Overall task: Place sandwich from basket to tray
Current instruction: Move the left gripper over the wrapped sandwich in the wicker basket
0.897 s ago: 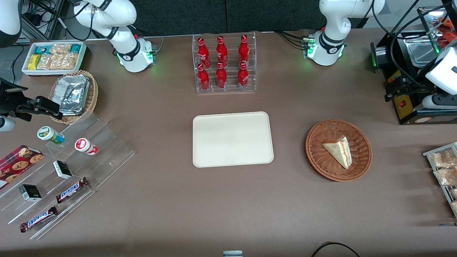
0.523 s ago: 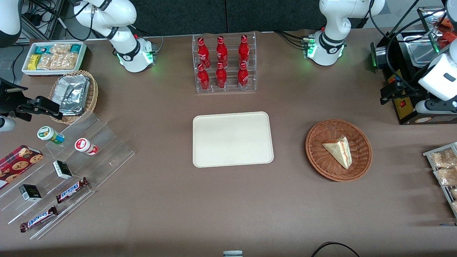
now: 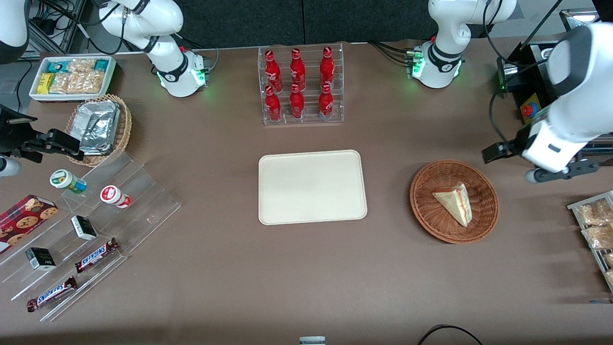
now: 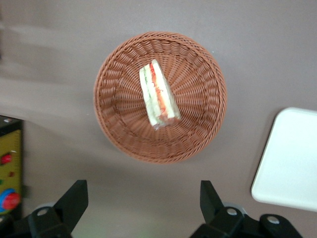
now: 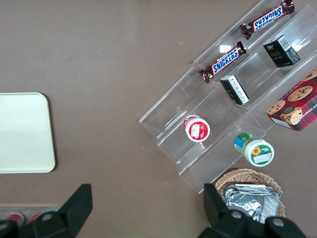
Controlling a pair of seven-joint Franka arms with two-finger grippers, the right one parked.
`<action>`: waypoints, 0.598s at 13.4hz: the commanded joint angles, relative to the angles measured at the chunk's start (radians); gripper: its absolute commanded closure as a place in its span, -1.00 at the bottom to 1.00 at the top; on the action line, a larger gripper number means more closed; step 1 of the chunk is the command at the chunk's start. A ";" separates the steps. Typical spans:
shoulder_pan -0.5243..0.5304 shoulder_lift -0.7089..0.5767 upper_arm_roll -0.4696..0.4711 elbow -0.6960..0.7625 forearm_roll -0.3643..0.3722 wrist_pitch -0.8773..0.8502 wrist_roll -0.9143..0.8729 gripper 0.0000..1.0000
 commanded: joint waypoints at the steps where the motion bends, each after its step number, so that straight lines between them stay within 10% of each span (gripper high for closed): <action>1: -0.012 -0.058 -0.006 -0.210 0.008 0.222 -0.134 -1.00; 8: -0.012 0.032 -0.006 -0.406 0.010 0.620 -0.279 -1.00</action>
